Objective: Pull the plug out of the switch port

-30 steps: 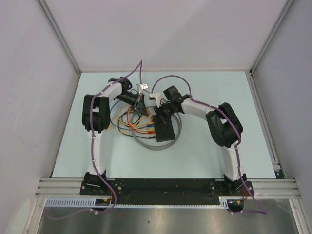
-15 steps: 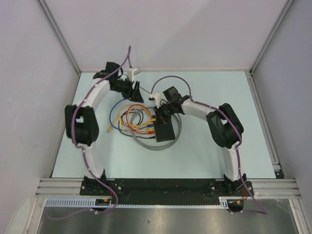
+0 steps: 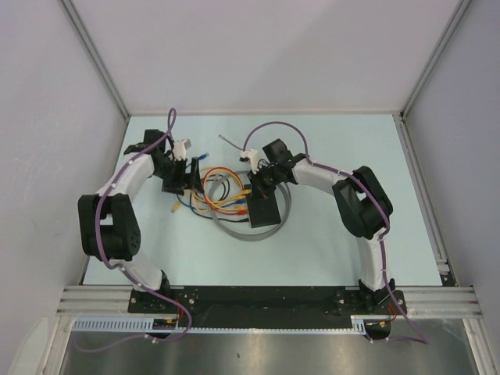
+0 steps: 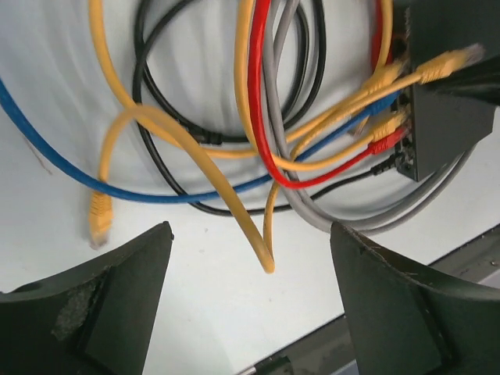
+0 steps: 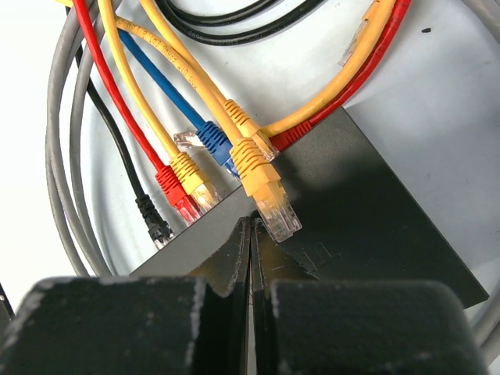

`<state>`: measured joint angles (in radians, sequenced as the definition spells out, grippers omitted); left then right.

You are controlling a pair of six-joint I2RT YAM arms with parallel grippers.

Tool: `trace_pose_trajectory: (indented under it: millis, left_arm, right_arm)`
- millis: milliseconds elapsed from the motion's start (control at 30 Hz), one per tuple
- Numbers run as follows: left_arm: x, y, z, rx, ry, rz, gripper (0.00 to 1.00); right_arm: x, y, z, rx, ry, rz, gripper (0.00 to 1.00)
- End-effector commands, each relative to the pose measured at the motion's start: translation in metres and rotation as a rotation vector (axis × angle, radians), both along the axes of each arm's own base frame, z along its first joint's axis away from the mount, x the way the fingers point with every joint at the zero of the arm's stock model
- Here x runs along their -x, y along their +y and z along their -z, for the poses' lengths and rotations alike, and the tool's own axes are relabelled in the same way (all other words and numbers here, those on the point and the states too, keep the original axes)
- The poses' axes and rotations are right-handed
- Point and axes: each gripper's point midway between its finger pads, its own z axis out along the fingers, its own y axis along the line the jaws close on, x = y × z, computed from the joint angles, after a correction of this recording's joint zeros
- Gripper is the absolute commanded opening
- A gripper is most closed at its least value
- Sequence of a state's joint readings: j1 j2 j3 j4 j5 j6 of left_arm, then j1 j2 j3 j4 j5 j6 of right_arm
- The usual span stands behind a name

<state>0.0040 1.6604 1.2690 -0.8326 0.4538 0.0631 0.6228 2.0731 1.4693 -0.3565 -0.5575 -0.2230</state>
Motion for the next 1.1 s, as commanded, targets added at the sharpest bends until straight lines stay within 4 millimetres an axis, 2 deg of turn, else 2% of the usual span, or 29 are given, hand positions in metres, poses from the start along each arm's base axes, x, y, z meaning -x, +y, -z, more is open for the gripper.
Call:
trace_pose_trajectory:
  millis: [0, 67, 100, 167, 200, 267, 300, 333, 400, 500, 533, 567, 667, 733, 800, 867, 900, 967, 1033, 1067]
  left_arm:
    - [0.004, -0.004, -0.009, 0.004, -0.009, -0.04, 0.87]
    - [0.003, -0.007, 0.0, 0.015, 0.016, -0.033, 0.8]
    - [0.002, -0.01, 0.001, 0.023, 0.022, -0.025, 0.69]
    - [-0.003, -0.011, 0.0, 0.023, 0.022, -0.022, 0.52]
    - [0.001, -0.009, 0.002, 0.012, 0.046, -0.019, 0.34]
    - [0.0, -0.003, -0.006, -0.028, 0.023, 0.02, 0.18]
    - [0.012, 0.002, -0.011, -0.053, 0.051, 0.036, 0.04]
    - [0.011, 0.013, -0.015, -0.12, 0.031, 0.081, 0.01]
    - [0.032, 0.027, -0.018, -0.201, 0.101, 0.188, 0.0]
    - [0.031, 0.066, -0.037, -0.421, 0.085, 0.26, 0.0]
    - [0.027, 0.077, -0.05, -0.484, 0.045, 0.261, 0.0]
    - [0.025, 0.096, -0.056, -0.593, 0.044, 0.255, 0.0]
    - [0.015, 0.124, -0.079, -0.754, 0.021, 0.231, 0.0]
    - [0.002, 0.134, -0.092, -0.824, -0.02, 0.203, 0.0]
    - [-0.005, 0.156, -0.102, -0.956, -0.015, 0.158, 0.0]
    - [-0.015, 0.17, -0.104, -1.044, -0.028, 0.133, 0.0]
    - [-0.013, 0.18, -0.101, -1.11, -0.003, 0.146, 0.0]
    - [-0.019, 0.184, -0.092, -1.142, 0.001, 0.157, 0.0]
    - [-0.021, 0.176, -0.076, -1.082, 0.008, 0.175, 0.05]
    - [-0.023, 0.171, -0.066, -1.048, 0.021, 0.17, 0.27]
  right_arm:
    - [0.018, -0.039, 0.048, 0.191, 0.067, 0.025, 0.0]
    - [0.018, -0.038, 0.049, 0.192, 0.065, 0.023, 0.0]
    - [0.017, -0.038, 0.047, 0.193, 0.058, 0.023, 0.0]
    - [0.017, -0.038, 0.048, 0.195, 0.056, 0.023, 0.0]
    - [0.017, -0.038, 0.047, 0.196, 0.054, 0.022, 0.0]
    - [0.017, -0.038, 0.047, 0.196, 0.051, 0.02, 0.0]
    - [0.017, -0.038, 0.047, 0.196, 0.05, 0.02, 0.0]
    - [0.017, -0.038, 0.047, 0.197, 0.049, 0.023, 0.0]
    - [0.016, -0.039, 0.048, 0.197, 0.049, 0.024, 0.0]
    - [0.015, -0.04, 0.045, 0.195, 0.049, 0.027, 0.0]
    - [0.015, -0.041, 0.045, 0.196, 0.052, 0.029, 0.0]
    - [0.016, -0.042, 0.046, 0.196, 0.054, 0.03, 0.0]
    - [0.016, -0.045, 0.047, 0.198, 0.06, 0.035, 0.0]
    - [0.015, -0.046, 0.048, 0.197, 0.059, 0.038, 0.0]
    - [0.015, -0.045, 0.048, 0.194, 0.06, 0.037, 0.0]
    - [0.015, -0.045, 0.048, 0.194, 0.062, 0.039, 0.0]
    - [0.015, -0.044, 0.049, 0.192, 0.063, 0.038, 0.0]
    - [0.016, -0.043, 0.049, 0.191, 0.06, 0.034, 0.0]
    - [0.016, -0.042, 0.048, 0.188, 0.057, 0.034, 0.0]
    - [0.016, -0.042, 0.048, 0.19, 0.058, 0.034, 0.0]
